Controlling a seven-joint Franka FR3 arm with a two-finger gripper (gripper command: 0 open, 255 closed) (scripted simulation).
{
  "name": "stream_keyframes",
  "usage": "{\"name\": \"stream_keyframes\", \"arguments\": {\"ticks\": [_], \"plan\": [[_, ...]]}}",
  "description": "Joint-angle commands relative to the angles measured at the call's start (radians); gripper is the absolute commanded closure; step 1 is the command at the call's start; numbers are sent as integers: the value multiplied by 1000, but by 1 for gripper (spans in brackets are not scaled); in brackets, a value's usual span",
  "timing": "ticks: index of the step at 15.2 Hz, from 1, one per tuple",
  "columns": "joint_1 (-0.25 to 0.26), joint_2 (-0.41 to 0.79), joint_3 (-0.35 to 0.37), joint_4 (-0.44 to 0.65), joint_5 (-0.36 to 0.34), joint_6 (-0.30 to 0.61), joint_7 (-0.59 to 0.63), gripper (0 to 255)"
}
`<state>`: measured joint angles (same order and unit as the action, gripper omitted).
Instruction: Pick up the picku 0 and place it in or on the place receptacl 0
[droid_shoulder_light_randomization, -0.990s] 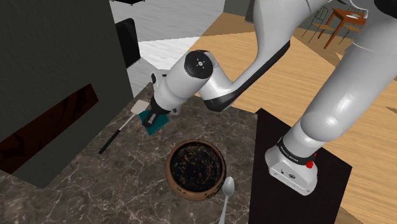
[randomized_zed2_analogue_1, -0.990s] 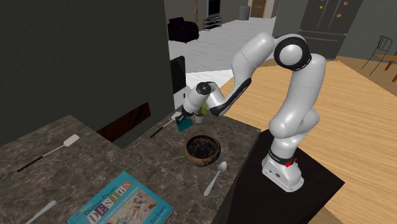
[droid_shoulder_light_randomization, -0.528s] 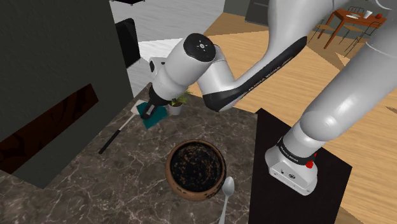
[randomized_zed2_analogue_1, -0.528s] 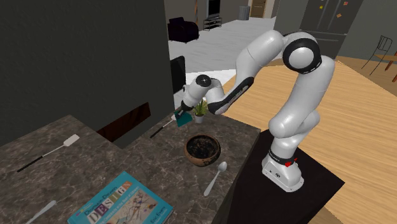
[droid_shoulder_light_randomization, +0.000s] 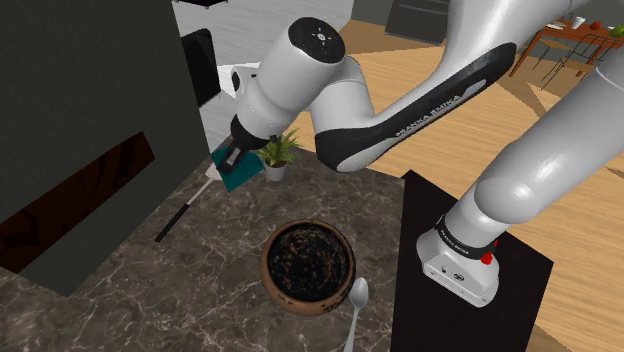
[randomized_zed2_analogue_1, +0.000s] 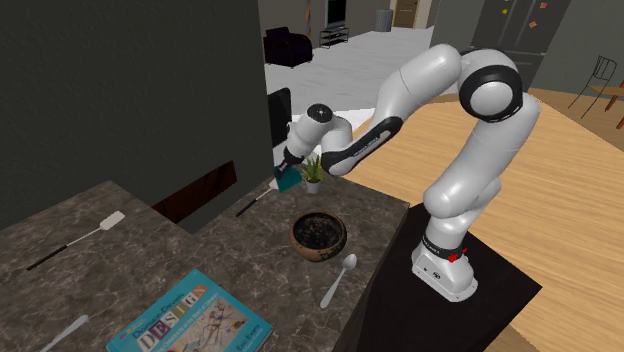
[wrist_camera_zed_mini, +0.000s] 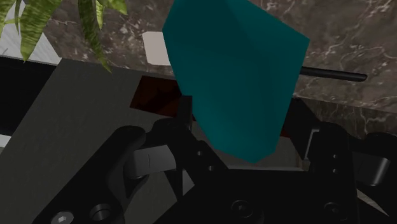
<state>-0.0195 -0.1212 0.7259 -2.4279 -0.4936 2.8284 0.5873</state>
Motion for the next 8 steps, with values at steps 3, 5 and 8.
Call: {"name": "stream_keyframes", "arguments": {"ticks": [3, 5, 8], "plan": [[47, -47, -37, 8, 119, -38, -99, 255], [68, -66, -54, 17, 162, -60, -137, 255], [95, -92, -78, 33, 217, -96, -185, 255]]}}
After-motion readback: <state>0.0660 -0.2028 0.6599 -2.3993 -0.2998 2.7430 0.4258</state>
